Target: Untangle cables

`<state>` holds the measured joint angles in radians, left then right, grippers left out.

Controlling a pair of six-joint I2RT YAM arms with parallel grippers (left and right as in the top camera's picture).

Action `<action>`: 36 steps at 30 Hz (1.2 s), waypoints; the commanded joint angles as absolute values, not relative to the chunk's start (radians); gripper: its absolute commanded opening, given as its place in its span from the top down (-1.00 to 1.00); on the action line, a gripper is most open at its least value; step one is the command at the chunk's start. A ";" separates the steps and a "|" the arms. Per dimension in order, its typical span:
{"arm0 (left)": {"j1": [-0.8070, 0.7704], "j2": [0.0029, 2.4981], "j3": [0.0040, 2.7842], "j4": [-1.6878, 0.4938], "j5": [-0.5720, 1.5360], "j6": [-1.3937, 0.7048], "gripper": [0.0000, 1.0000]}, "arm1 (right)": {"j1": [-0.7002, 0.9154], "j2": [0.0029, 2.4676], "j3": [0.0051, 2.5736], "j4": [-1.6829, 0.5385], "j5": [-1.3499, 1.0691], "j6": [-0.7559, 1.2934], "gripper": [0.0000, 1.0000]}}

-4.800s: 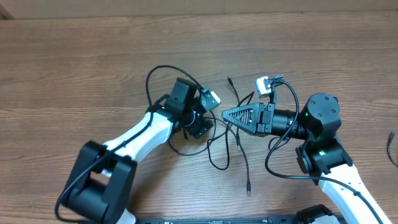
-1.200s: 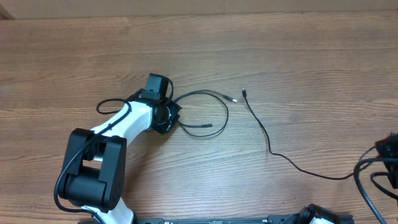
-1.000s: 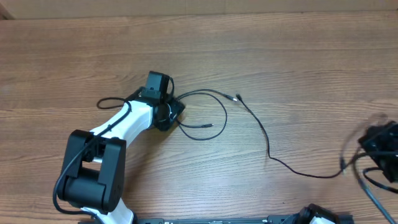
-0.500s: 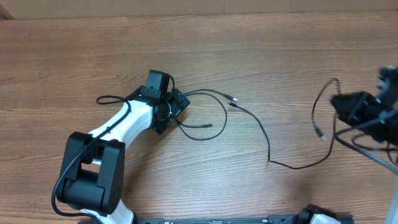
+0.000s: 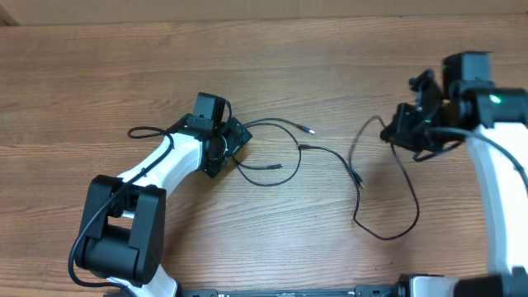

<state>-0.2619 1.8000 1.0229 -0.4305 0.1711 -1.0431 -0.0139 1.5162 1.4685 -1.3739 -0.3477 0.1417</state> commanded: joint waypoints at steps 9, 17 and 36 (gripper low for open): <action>-0.257 1.859 0.971 -0.430 0.096 -1.017 -1.00 | 0.163 1.565 1.308 -1.245 -0.273 0.131 0.92; -0.257 1.859 0.971 -0.430 0.097 -1.017 -0.99 | 0.163 1.566 1.143 -0.955 -0.074 0.150 0.63; -0.257 1.859 0.971 -0.429 0.097 -1.017 -1.00 | 0.163 1.567 0.890 -0.715 -0.134 0.153 0.38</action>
